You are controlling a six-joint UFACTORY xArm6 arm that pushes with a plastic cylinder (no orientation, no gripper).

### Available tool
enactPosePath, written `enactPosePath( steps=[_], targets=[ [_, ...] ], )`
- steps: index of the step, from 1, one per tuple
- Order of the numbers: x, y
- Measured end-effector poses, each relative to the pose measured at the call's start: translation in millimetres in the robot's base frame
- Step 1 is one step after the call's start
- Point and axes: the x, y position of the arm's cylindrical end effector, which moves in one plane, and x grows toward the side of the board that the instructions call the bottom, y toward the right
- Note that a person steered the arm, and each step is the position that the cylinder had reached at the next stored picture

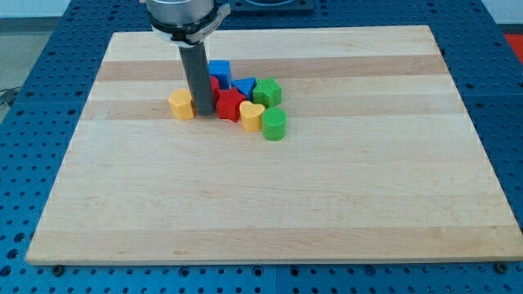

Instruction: Move the hexagon into blue cube and red circle

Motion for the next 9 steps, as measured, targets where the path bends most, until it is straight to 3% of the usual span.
enactPosePath(
  steps=[1,2,3,4,9],
  targets=[
    [53,-22],
    [79,-38],
    [69,-56],
    [-11,-55],
    [-65,-45]
  ],
)
